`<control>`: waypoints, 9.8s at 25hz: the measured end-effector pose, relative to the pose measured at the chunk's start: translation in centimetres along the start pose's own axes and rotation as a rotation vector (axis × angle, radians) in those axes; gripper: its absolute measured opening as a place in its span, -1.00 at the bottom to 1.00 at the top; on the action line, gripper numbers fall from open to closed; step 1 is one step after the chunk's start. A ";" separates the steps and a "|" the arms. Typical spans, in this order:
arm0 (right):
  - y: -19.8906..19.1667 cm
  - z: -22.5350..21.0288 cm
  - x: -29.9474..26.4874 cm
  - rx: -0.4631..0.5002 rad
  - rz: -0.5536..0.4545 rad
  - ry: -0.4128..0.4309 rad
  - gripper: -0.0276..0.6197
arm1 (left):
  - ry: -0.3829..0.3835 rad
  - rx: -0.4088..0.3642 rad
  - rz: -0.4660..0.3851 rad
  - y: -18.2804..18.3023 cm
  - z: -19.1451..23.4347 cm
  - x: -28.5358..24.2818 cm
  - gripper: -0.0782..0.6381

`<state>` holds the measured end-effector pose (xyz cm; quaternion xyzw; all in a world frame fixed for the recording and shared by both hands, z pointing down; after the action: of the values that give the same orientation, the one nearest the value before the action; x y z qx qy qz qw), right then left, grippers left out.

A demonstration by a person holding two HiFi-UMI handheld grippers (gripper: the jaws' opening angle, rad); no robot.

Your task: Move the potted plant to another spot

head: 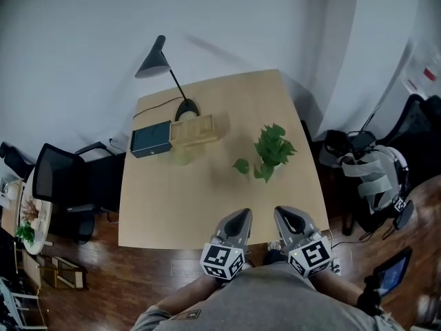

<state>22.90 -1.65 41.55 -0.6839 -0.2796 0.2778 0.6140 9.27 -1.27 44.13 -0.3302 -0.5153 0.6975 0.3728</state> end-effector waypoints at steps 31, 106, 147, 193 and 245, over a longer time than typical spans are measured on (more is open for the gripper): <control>-8.0 -15.5 -8.2 -0.054 0.233 -0.055 -0.90 | 0.115 0.045 0.175 -3.8 7.2 -13.1 -0.80; -4.2 -17.1 -20.0 0.225 0.203 0.258 0.52 | 0.202 -0.052 0.044 0.4 8.5 -15.7 -0.80; -4.0 10.4 -29.3 0.246 0.191 0.384 0.52 | 0.371 -0.069 -0.090 5.5 23.9 7.2 -0.80; -11.2 34.7 -46.4 0.188 0.308 0.503 0.52 | 0.494 0.038 0.022 4.5 46.6 24.7 -0.80; -25.4 33.9 -54.7 0.260 0.443 0.393 0.54 | 0.389 0.151 0.276 -5.8 56.7 20.6 -0.80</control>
<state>-40.33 -15.74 65.69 -0.6843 0.0377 0.3008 0.6632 -47.95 -9.22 62.33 -0.4966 -0.3303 0.7016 0.3900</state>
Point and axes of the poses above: the fingertips, and each gripper's own axes: x backward along the fingers, z to its left, y out of its top, the point moved 5 cm from there along x, backward along the fingers, and after that the axes turned 5 degrees about -z, right-handed, at the moved point
